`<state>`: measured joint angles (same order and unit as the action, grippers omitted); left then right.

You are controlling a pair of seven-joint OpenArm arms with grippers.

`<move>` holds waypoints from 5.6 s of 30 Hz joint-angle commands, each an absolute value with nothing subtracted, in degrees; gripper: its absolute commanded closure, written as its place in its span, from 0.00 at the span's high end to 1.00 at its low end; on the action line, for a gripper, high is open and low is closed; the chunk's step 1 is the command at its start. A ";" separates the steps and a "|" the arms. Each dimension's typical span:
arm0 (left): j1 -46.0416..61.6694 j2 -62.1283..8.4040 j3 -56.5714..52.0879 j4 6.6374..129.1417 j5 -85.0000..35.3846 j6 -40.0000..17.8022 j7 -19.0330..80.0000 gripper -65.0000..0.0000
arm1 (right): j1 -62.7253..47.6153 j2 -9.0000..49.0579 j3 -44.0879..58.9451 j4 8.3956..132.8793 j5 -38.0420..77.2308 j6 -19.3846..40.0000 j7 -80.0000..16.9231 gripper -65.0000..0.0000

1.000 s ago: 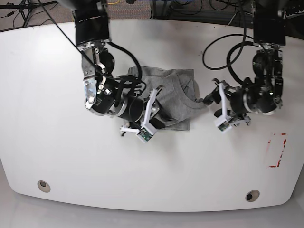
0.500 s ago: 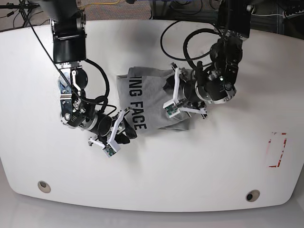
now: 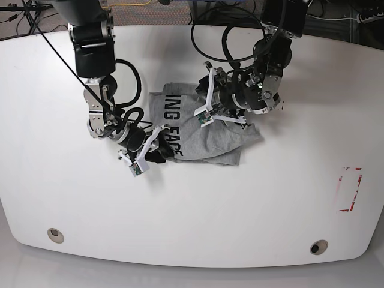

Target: Fold the T-shirt properly

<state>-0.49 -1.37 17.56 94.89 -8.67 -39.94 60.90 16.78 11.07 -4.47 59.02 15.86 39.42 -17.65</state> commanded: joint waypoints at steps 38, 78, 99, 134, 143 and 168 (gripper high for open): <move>-25.19 -8.48 13.49 73.10 -9.10 -40.00 51.30 0.51 | -9.98 7.78 1.01 96.92 15.60 40.00 -26.95 0.24; 1.27 8.04 26.42 80.57 10.59 8.48 24.31 0.79 | -3.03 9.54 21.05 115.21 15.87 40.00 -48.13 0.76; 1.10 -16.31 13.93 74.07 -2.95 -0.31 27.74 0.79 | -3.30 9.45 23.69 115.38 16.13 40.00 -48.22 0.76; 4.79 -42.68 -15.78 60.97 -10.68 -33.27 30.46 0.77 | -6.73 6.90 23.34 115.56 16.13 40.00 -48.04 0.72; 3.30 -41.10 -22.64 78.46 -10.68 -37.49 40.13 0.74 | -6.64 6.90 23.43 115.47 15.69 40.00 -47.69 0.72; 10.86 -10.51 -7.34 94.90 4.18 -16.31 4.35 0.73 | -17.27 4.44 24.57 103.78 -8.13 40.00 -6.81 0.72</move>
<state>8.62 -10.52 -7.70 93.73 3.22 -19.07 7.64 -14.87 3.51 23.64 102.80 -8.93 40.47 -9.26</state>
